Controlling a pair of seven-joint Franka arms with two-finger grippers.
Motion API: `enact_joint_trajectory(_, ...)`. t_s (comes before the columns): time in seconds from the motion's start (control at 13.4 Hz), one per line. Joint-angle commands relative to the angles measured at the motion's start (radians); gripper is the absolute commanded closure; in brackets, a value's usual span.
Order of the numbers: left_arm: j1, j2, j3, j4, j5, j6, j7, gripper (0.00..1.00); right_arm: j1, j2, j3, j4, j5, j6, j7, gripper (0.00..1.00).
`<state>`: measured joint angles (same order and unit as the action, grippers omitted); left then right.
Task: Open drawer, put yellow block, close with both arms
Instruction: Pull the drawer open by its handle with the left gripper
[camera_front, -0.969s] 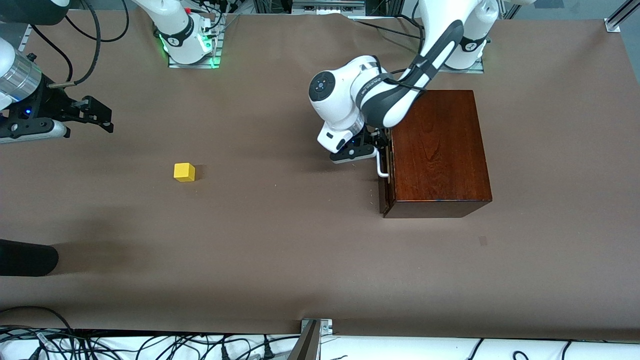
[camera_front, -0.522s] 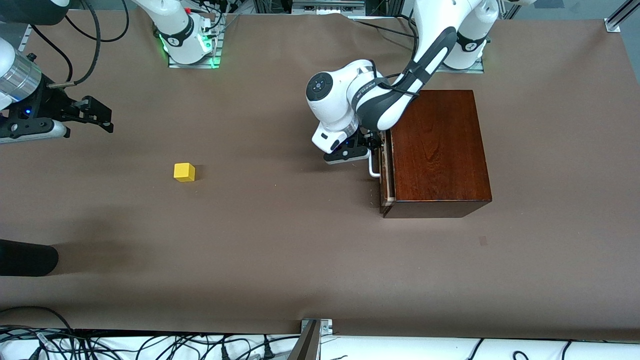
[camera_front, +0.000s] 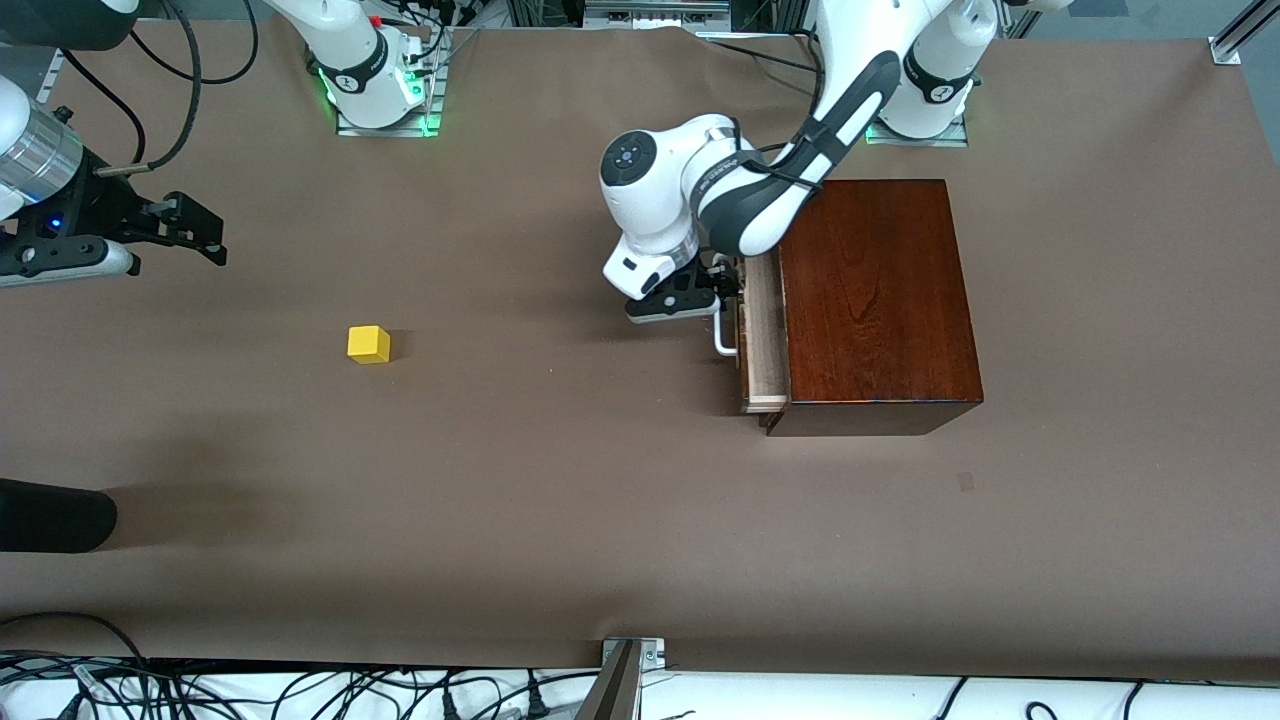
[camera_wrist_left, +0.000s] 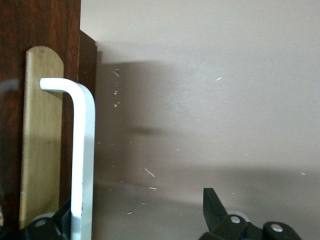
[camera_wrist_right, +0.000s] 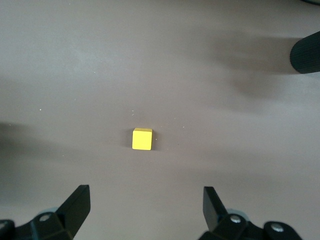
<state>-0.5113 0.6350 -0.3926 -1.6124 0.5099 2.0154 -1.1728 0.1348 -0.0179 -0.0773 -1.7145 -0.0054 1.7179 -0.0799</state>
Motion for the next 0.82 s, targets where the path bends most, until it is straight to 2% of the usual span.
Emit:
enact_joint_trajectory(0.0,-0.055,0.149,-0.008,0.141,-0.007,0.111,-0.041,0.00,0.003,-0.010,-0.001,-0.002,-0.001,0.002,0.014,0.00)
enact_joint_trajectory(0.52,-0.043,0.132,-0.008,0.200,-0.051,0.103,-0.027,0.00,0.002,-0.008,-0.001,-0.002,-0.001,0.002,0.014,0.00)
enact_joint_trajectory(0.75,-0.047,0.086,-0.012,0.203,-0.074,-0.013,-0.022,0.00,0.002,-0.008,-0.001,-0.002,-0.001,0.002,0.014,0.00)
